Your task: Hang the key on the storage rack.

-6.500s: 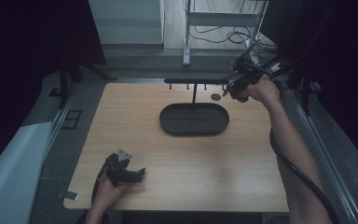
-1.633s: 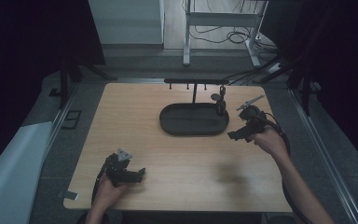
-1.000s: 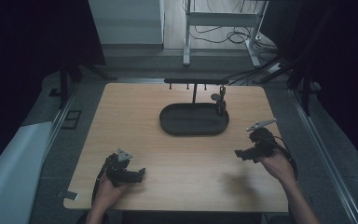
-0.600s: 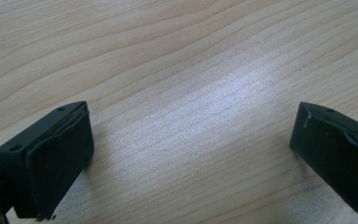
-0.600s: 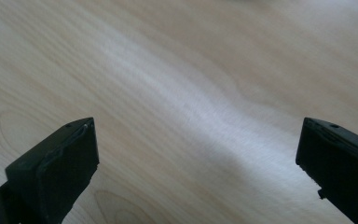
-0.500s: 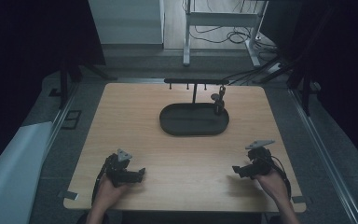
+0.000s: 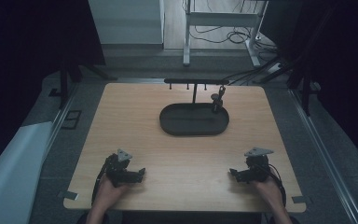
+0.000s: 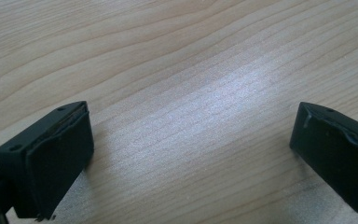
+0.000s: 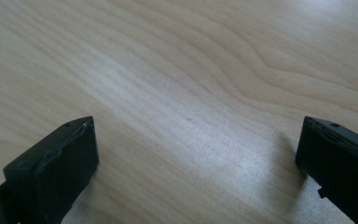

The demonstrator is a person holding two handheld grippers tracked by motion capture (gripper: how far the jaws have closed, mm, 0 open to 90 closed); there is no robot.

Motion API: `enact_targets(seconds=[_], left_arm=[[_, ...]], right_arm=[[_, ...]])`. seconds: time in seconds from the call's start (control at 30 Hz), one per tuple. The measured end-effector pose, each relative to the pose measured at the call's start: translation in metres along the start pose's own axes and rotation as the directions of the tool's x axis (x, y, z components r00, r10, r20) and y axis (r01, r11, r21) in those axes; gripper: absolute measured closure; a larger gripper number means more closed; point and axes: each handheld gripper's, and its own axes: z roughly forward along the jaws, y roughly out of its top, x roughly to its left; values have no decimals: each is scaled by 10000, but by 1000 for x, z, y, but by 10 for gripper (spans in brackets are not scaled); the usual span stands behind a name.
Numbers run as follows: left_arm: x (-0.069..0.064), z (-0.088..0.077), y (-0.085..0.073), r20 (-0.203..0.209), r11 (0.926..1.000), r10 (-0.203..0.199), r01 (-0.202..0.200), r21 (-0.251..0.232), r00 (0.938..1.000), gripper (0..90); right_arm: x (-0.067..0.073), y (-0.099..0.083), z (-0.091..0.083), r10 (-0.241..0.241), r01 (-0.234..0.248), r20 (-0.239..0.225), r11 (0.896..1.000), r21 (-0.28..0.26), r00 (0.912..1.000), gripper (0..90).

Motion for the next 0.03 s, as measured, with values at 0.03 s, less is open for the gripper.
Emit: enact_targets(seconds=[0.03], left_arm=[[0,0,0,0,10000,0,0,0,10000,0]], right_arm=[[0,0,0,0,0,0,10000,0,10000,0]])
